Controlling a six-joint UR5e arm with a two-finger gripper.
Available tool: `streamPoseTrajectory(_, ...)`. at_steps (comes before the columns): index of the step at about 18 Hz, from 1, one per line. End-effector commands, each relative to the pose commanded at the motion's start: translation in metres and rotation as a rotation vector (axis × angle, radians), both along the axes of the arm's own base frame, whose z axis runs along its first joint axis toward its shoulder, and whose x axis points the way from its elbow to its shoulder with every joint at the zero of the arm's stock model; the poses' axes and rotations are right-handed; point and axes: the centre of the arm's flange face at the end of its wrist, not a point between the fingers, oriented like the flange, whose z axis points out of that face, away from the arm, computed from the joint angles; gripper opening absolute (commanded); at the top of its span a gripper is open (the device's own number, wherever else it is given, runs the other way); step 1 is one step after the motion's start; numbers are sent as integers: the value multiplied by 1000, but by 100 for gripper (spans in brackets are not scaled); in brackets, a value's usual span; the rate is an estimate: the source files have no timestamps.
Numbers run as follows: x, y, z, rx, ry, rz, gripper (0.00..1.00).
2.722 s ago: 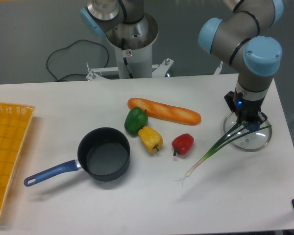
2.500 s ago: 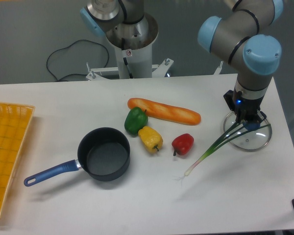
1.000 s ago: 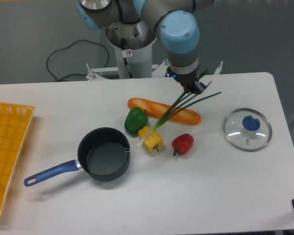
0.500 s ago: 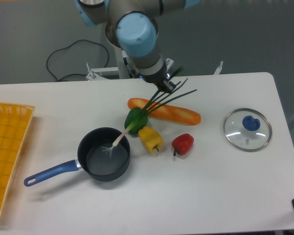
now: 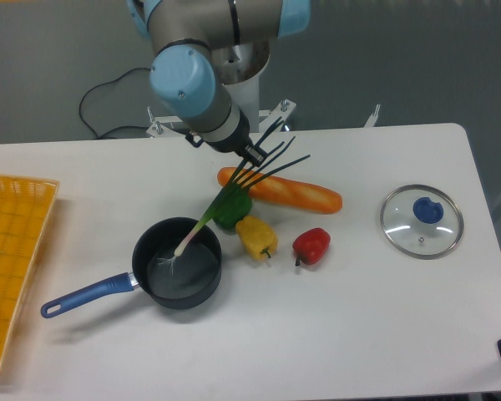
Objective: Place the green onion in the pot
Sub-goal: 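Lower the green onion's white root end into the saucepan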
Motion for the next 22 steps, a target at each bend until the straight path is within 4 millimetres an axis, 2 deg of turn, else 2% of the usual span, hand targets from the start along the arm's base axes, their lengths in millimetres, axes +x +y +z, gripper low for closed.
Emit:
streamPoseTrajectory(7,19,16,-25,-57,36,75,12)
streamPoseTrajectory(16,29,37,-47,-71,64,138,12)
streamPoseTrajectory(20,31,41,-52,-79,60,131,19)
streamPoseTrajectory(22,33,44,-55,-81,59,123,28)
